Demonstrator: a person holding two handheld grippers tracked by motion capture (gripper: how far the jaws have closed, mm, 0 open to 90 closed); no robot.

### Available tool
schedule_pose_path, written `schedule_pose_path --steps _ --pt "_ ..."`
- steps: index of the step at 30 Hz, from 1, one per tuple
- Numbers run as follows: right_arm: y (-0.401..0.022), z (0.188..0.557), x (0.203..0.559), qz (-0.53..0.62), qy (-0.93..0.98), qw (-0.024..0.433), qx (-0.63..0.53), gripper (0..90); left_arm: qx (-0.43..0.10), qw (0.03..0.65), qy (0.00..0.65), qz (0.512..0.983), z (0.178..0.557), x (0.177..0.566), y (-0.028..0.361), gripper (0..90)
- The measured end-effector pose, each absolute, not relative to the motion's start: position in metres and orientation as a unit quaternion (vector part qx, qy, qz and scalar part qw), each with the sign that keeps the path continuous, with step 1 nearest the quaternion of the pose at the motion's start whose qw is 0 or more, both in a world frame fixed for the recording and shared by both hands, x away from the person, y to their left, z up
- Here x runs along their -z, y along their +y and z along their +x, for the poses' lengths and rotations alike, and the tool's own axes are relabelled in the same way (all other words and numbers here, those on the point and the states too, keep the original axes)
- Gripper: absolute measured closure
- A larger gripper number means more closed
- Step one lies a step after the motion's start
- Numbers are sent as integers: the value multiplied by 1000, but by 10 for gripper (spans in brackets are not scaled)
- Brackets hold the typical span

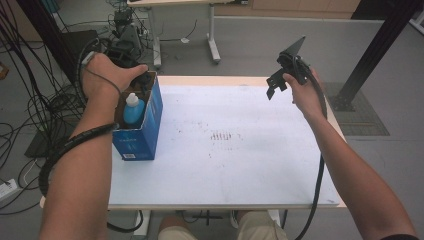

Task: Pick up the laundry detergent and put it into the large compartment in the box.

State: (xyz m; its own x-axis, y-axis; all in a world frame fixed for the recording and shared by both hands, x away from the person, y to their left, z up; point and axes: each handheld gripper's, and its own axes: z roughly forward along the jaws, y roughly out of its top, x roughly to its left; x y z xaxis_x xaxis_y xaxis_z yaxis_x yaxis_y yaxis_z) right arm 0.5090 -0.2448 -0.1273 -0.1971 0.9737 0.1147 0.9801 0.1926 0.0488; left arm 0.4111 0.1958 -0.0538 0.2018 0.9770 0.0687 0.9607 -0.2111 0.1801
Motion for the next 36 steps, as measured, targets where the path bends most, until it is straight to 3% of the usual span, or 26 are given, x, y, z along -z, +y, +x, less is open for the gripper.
schedule_pose_path --steps 7,22,27,36 --pt "-241 512 128 -630 -774 30 51 70 -89 58 563 820 412 42 167 127" --pt "-240 519 133 -629 -775 32 49 70 -111 39 333 936 423 33 85 119" --pt "-241 522 135 -630 -774 33 47 70 -107 43 268 956 427 36 64 119" --pt "-248 524 136 -634 -771 35 46 68 -114 47 207 970 422 46 40 111"
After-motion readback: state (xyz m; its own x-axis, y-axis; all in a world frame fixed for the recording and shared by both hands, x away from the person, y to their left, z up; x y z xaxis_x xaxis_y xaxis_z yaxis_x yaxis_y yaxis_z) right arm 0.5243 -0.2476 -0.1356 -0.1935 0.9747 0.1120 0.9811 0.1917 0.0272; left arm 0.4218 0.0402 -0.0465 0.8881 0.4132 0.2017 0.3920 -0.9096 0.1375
